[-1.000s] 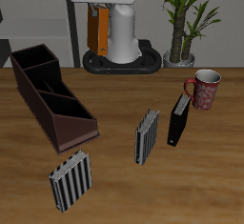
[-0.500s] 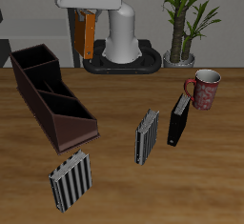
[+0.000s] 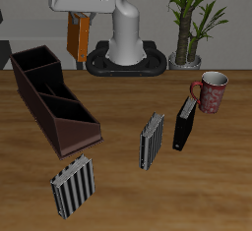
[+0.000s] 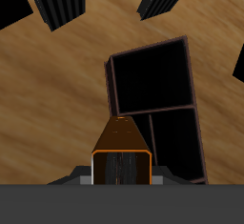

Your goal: Place the orange book into the right desk caddy's front compartment

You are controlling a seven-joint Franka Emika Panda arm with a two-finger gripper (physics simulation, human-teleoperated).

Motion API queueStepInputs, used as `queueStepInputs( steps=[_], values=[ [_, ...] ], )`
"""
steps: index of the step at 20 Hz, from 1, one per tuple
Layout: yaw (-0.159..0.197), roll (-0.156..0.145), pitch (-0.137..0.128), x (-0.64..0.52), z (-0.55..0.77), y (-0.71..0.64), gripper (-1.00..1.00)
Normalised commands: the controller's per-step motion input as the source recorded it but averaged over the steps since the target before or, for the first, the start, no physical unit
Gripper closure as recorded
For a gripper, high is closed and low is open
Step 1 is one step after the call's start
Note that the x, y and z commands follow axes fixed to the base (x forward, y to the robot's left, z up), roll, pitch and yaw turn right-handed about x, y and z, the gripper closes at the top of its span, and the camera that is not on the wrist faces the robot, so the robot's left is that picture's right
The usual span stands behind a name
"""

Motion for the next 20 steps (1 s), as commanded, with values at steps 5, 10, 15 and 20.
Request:
queueStepInputs(
  steps=[5,10,15,20],
  values=[
    [0.047,-0.025,0.01,-0.06,-0.1,-0.22,1.0],
    [0.038,-0.029,0.004,0.04,-0.07,-0.17,1.0],
    [0.005,-0.025,-0.015,0.01,0.06,-0.15,1.0],
    [0.007,0.007,-0.009,0.03,0.03,0.0,1.0]
  ],
)
